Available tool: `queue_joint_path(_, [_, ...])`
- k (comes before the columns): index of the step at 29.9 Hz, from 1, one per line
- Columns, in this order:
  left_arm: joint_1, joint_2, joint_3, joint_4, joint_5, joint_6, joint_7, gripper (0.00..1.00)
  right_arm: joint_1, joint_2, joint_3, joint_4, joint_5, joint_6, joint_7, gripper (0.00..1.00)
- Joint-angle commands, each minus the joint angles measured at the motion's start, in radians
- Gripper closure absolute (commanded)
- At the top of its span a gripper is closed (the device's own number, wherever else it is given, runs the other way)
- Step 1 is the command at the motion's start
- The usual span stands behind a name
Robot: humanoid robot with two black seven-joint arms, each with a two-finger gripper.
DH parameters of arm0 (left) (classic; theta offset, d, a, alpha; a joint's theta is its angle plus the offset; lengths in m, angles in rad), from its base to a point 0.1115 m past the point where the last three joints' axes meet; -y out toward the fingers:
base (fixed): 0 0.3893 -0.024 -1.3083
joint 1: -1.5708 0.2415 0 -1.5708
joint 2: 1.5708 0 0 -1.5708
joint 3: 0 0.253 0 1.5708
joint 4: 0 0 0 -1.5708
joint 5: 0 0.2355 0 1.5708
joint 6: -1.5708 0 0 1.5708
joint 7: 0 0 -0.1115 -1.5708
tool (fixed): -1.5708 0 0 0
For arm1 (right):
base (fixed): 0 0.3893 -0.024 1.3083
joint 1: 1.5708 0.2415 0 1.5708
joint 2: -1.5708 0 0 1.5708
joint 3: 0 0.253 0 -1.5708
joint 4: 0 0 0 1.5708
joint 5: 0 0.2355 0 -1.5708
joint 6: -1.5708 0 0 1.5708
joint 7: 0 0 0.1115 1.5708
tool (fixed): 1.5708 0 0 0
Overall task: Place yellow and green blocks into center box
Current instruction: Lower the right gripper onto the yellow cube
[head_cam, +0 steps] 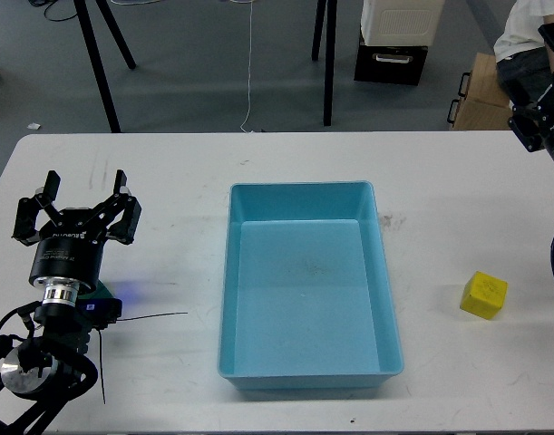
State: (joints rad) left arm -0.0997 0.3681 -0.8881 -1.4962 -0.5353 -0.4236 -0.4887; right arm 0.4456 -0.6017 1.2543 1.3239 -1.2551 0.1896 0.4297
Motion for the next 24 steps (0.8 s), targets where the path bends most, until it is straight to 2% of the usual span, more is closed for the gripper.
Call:
queue_joint_path(1, [0.0,0.0,0.0,0.008,0.0,0.0,0.0,0.0,0.105,-0.117,-0.145,-0.011,-0.19,0.008,0.059,0.02])
queue_joint_path(7, [-0.002,0.0,0.0,0.02,0.0,0.0,0.0,0.0,0.344,-0.34,-0.505,0.006,-0.495,0.039,0.059,0.02])
queue_joint_path(10, [-0.002,0.0,0.0,0.02,0.0,0.0,0.0,0.0,0.516,-0.363,-0.74,0.006,-0.645,0.04,0.059,0.02])
queue_joint_path(15, [-0.002,0.0,0.0,0.028,0.0,0.0,0.0,0.0,0.686,-0.452,-1.047,0.07,-0.741,0.04,0.059,0.02])
queue_joint_path(19, [0.0,0.0,0.0,0.03,0.0,0.0,0.0,0.0,0.711,-0.513,-1.171,0.165,-0.748,0.056,0.059,0.02])
queue_joint_path(24, [-0.002,-0.011,0.0,0.034,0.0,0.0,0.0,0.0,0.699,-0.529,-1.217,0.181,-0.745,0.148,0.059,0.02])
